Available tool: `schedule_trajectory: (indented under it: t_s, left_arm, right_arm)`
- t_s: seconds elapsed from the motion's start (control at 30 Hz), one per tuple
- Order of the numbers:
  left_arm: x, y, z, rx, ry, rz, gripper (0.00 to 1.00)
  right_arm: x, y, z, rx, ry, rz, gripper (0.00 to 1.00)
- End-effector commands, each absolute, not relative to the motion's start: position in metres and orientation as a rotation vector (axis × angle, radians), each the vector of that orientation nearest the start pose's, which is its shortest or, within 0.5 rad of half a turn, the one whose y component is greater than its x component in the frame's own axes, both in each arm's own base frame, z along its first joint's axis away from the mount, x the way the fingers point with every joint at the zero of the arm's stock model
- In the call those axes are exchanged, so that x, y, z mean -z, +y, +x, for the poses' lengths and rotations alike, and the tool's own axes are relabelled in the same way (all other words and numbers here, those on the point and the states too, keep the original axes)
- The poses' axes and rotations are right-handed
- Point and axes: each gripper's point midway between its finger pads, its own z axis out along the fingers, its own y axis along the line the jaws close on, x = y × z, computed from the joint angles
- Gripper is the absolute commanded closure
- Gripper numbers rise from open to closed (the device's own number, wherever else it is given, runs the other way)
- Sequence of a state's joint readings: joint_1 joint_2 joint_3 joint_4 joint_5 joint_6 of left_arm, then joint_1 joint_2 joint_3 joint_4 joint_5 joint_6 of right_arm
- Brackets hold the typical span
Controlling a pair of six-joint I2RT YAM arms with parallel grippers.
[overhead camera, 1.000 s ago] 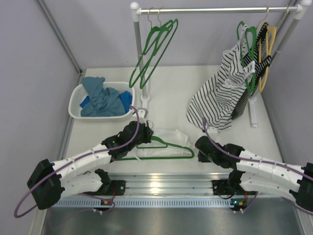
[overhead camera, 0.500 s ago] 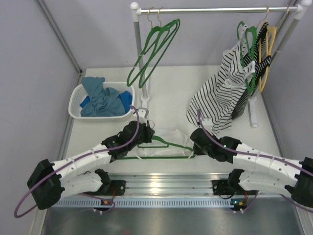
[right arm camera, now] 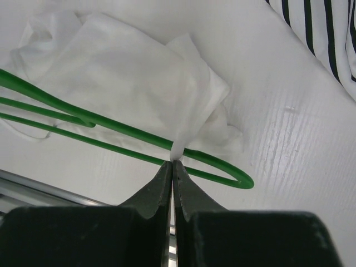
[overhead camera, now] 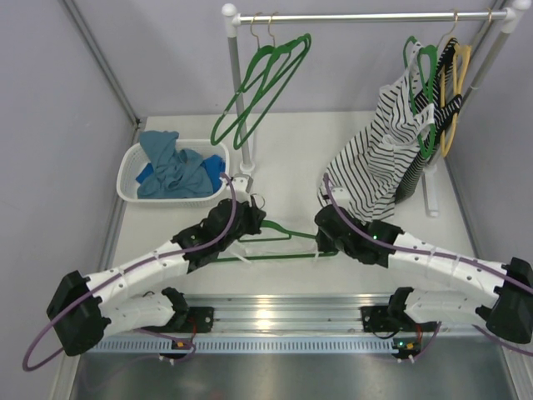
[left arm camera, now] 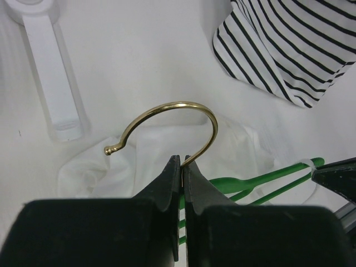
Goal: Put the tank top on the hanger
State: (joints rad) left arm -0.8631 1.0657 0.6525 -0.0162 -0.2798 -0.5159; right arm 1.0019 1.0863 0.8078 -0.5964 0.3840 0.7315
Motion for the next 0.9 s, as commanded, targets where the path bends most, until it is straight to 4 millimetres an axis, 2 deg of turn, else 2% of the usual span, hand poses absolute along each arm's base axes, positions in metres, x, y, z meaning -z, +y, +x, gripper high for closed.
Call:
schedule_trajectory:
  t_s: [0.0,0.17,0.37,0.5,0.63,0.7,0.8,0.83,0.87]
  left_arm:
    - [-0.212,-0.259,0.266,0.652,1.890,0.136,1.00]
    - [-0.228,-0.263,0.268,0.656,1.866,0.167,1.00]
    - [-0.230,-0.269,0.266,0.668,1.869,0.201,1.00]
    - [-0.233,-0.267,0.263,0.662,1.866,0.206,1.00]
    - [-0.248,-0.266,0.260,0.676,1.835,0.210,1.00]
    - [-0.249,-0.264,0.258,0.667,1.843,0.221,1.00]
    - [-0.256,-0.264,0.257,0.670,1.831,0.230,1.00]
    - [-0.260,-0.264,0.257,0.673,1.824,0.235,1.00]
    - [-0.263,-0.265,0.256,0.675,1.820,0.238,1.00]
  right_arm:
    - [-0.159,0.238,0.193,-0.434,2.320,-0.193,1.00]
    - [-0.174,0.239,0.200,-0.419,2.288,-0.204,1.00]
    - [-0.199,0.253,0.208,-0.451,2.244,-0.227,1.00]
    - [-0.200,0.252,0.214,-0.425,2.241,-0.228,1.00]
    - [-0.198,0.249,0.214,-0.417,2.247,-0.247,1.00]
    - [-0.200,0.250,0.213,-0.436,2.241,-0.256,1.00]
    - [-0.211,0.251,0.210,-0.468,2.219,-0.282,0.93]
    - [-0.215,0.252,0.208,-0.480,2.206,-0.310,0.83]
    - [-0.224,0.254,0.208,-0.504,2.185,-0.322,0.78]
